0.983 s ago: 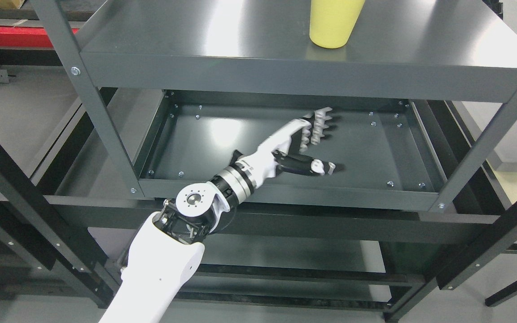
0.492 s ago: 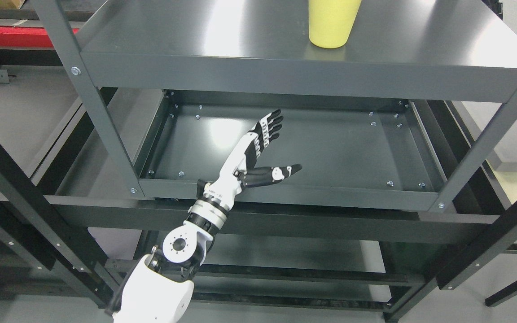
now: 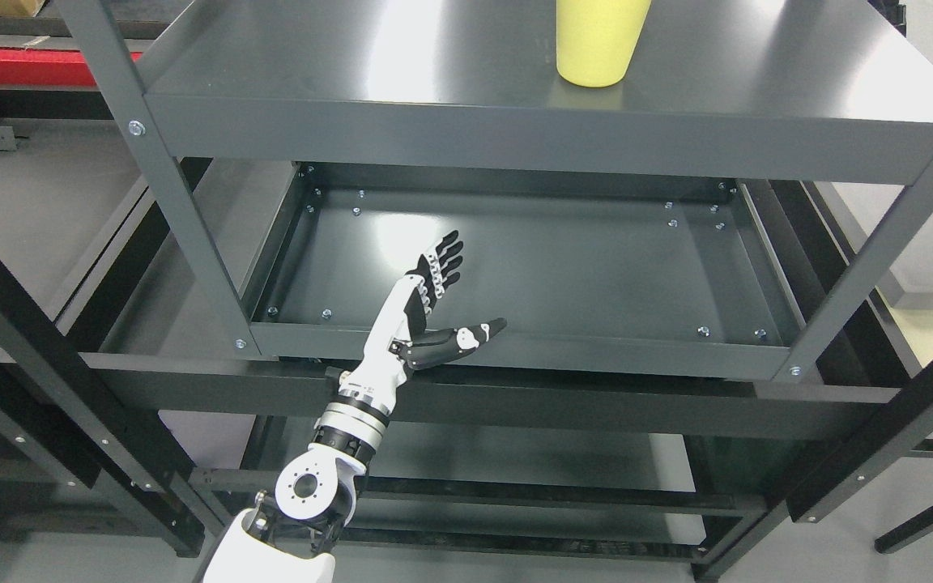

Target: Place yellow IKEA cup on middle right shelf

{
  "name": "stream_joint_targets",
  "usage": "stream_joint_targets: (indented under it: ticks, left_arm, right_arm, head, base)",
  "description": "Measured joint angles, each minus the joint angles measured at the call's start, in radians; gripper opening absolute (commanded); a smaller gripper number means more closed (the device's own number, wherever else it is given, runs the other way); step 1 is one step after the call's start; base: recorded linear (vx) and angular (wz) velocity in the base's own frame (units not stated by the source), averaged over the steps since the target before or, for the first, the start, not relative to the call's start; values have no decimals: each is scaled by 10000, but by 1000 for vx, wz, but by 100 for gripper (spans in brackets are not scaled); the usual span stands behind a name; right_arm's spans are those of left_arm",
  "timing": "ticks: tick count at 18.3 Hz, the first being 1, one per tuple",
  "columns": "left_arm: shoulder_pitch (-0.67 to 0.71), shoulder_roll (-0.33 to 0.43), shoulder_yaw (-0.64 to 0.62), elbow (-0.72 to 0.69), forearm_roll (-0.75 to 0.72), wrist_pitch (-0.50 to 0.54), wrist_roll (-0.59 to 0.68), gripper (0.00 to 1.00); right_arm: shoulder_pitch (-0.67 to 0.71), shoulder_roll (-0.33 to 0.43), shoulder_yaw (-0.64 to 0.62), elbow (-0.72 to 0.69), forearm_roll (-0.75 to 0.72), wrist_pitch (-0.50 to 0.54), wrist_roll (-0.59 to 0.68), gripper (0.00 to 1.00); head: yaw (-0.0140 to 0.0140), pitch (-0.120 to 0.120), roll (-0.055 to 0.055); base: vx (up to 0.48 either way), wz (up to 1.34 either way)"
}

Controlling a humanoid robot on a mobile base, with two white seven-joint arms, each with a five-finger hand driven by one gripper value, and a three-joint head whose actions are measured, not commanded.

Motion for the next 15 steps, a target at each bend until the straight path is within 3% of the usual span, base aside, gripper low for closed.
stream_joint_targets:
  ticks: [15]
  left_arm:
    - [311, -18, 435, -811, -40, 88, 103, 99]
  right_arm:
    - [0, 0, 0, 0, 0, 10, 0, 99]
  head:
    - [0, 0, 0]
  base:
    - [0, 0]
